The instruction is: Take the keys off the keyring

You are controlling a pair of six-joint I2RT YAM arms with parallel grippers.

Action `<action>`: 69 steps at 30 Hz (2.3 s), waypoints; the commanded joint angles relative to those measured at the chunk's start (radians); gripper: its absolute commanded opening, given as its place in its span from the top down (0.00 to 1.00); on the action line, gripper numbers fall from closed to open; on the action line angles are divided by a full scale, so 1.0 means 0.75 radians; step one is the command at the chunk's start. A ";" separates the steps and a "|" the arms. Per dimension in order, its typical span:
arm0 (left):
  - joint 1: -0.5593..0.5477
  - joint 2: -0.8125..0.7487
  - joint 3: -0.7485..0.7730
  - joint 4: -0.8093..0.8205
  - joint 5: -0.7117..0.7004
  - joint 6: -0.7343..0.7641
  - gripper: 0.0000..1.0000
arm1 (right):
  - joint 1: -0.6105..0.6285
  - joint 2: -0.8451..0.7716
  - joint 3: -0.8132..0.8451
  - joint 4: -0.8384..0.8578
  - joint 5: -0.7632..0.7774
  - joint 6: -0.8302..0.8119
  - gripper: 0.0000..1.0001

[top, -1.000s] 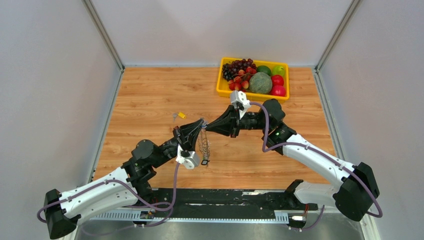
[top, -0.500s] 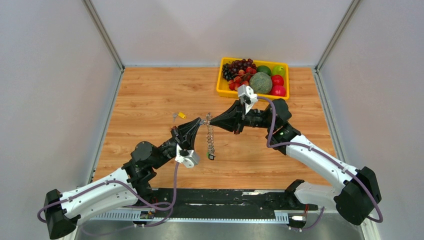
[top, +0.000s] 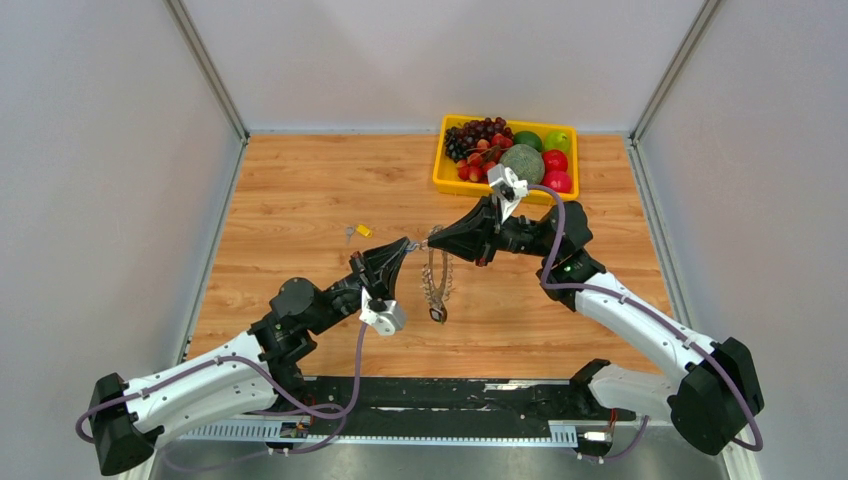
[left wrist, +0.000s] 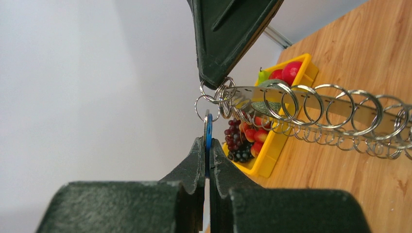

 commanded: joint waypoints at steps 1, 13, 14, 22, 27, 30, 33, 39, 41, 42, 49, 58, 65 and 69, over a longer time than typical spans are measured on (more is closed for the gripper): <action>0.003 -0.002 0.056 -0.013 0.055 0.018 1.00 | -0.017 -0.017 0.017 0.118 0.028 0.042 1.00; 0.002 0.030 0.077 -0.090 0.100 0.048 1.00 | 0.005 0.031 0.027 0.191 0.034 0.110 1.00; 0.001 0.028 0.078 -0.088 0.100 0.042 1.00 | 0.007 0.035 0.032 0.177 0.031 0.102 1.00; 0.003 -0.026 0.055 0.031 -0.003 -0.011 1.00 | 0.007 -0.022 0.067 -0.071 0.103 -0.082 1.00; 0.003 -0.045 0.041 0.096 -0.071 -0.012 1.00 | 0.007 -0.006 0.081 -0.117 0.097 -0.122 1.00; 0.003 -0.056 0.033 0.123 -0.100 -0.017 1.00 | 0.009 0.015 0.099 -0.160 0.084 -0.150 1.00; 0.003 -0.062 0.030 0.130 -0.104 -0.021 1.00 | 0.021 0.043 0.129 -0.223 0.065 -0.194 1.00; 0.003 -0.051 0.036 0.110 -0.092 -0.020 1.00 | 0.084 0.088 0.187 -0.333 0.056 -0.293 1.00; 0.002 -0.054 0.037 0.110 -0.094 -0.021 1.00 | 0.103 0.091 0.190 -0.342 0.042 -0.326 1.00; 0.000 -0.054 0.036 0.109 -0.097 -0.020 1.00 | 0.109 0.090 0.189 -0.344 0.031 -0.340 1.00; 0.003 -0.047 0.040 0.102 -0.101 -0.020 1.00 | 0.158 0.089 0.198 -0.377 -0.044 -0.423 1.00; 0.003 -0.045 0.047 0.081 -0.099 -0.025 1.00 | 0.168 0.065 0.196 -0.412 0.092 -0.449 0.60; 0.003 -0.047 0.052 0.071 -0.104 -0.024 1.00 | 0.166 -0.056 0.126 -0.426 0.213 -0.540 0.58; 0.003 -0.052 0.054 0.065 -0.099 -0.027 1.00 | 0.166 -0.073 0.112 -0.435 0.240 -0.563 0.53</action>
